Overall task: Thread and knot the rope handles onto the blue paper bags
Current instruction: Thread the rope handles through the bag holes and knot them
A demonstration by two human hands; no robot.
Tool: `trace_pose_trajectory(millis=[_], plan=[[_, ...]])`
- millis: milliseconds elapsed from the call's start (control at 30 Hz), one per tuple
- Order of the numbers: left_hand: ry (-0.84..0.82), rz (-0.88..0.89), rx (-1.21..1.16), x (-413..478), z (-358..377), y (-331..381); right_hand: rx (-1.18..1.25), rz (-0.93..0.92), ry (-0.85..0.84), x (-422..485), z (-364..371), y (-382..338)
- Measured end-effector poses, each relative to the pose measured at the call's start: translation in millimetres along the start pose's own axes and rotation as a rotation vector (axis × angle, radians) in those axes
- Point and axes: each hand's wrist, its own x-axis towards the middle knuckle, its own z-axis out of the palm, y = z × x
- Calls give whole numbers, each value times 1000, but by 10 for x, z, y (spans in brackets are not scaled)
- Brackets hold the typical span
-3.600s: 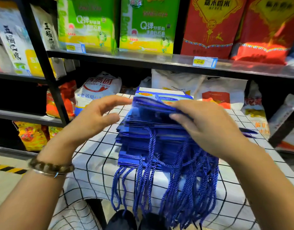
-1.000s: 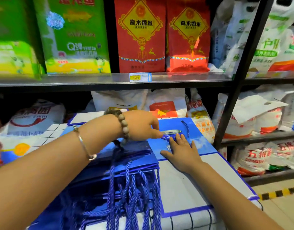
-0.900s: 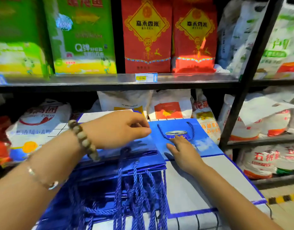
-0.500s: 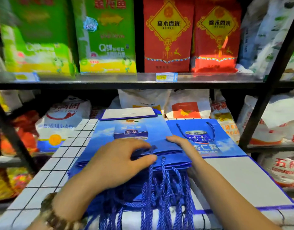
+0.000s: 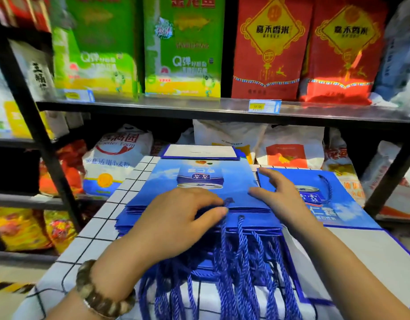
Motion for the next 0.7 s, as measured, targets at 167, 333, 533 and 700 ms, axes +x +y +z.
trace_pose_trajectory(millis=[167,333,533,700], plan=[[100,-166,-55,-97,15,93,-215,-354,-632,-288,-97,-448],[116,-242,41,-70,28,172,-528,-573,-474,-268,81,-504],[154,-240,55,26,-164,133,-625,-585,-340,-224,82,-518],[129,-224,-449,65,-482,9,-434,-435,-249,-129,-168,-465]])
